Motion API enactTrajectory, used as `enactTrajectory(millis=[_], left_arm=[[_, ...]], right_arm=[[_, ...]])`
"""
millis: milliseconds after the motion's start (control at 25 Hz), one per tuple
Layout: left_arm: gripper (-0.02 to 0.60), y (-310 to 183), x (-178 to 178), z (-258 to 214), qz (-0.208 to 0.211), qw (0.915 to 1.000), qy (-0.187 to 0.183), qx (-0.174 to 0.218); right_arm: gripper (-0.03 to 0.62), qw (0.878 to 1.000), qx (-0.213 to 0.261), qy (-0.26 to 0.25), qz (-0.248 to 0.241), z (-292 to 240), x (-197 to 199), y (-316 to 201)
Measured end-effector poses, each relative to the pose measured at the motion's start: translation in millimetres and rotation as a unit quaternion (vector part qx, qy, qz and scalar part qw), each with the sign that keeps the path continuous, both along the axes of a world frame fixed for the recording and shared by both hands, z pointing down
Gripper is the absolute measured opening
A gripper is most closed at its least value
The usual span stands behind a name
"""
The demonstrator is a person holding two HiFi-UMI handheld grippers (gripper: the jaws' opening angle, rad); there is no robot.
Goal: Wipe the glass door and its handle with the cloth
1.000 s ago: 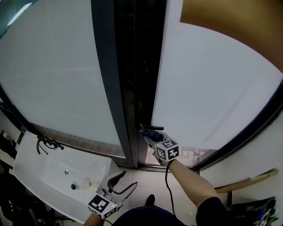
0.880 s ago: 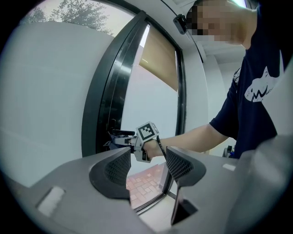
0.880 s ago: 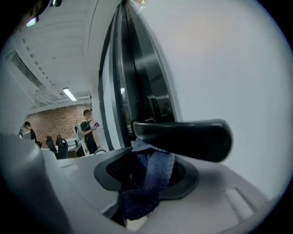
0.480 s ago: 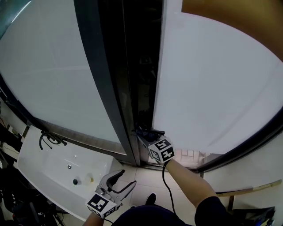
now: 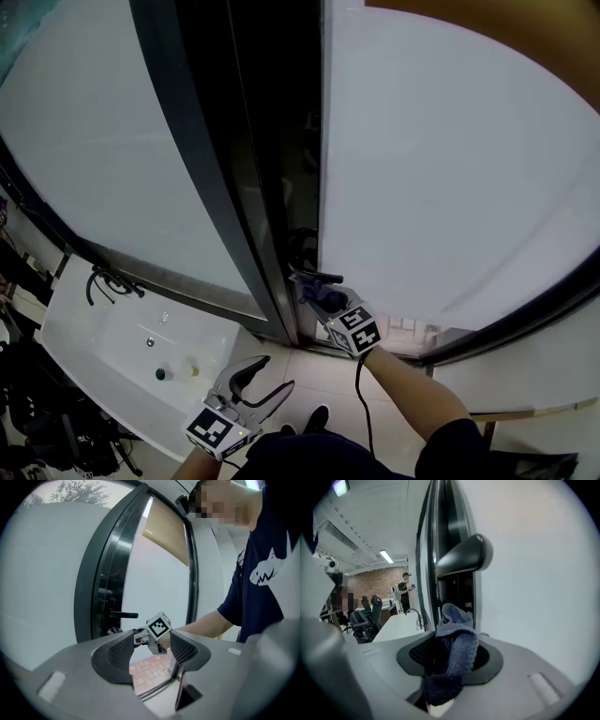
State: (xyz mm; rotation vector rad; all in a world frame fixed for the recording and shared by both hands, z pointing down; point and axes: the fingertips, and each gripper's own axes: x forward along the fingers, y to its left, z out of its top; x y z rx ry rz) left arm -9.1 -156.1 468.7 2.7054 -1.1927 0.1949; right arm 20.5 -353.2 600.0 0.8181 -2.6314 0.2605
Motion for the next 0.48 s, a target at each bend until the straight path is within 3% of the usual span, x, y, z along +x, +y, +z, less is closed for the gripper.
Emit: enactTrajectory(millis=[160, 320, 400, 480], left_arm=[[0.238, 16, -7, 0, -0.003, 1.0, -0.004, 0.002], [0.238, 35, -19, -1, -0.009, 0.9998, -0.015, 0.002], [0.238, 46, -25, -5, -0.009, 0.9998, -0.015, 0.006], [0.238, 57, -32, -8, -0.009, 0.9998, -0.013, 0.01]], right_arm=[[0.16, 0.997, 0.012, -0.07, 0.017, -30, -11, -1], [0.16, 0.989, -0.011, -0.14, 0.055, -54, -24, -12], [0.16, 0.988, -0.015, -0.143, 0.063, -57, -33, -18], [0.16, 0.992, -0.003, -0.11, 0.059, -55, -42, -21]])
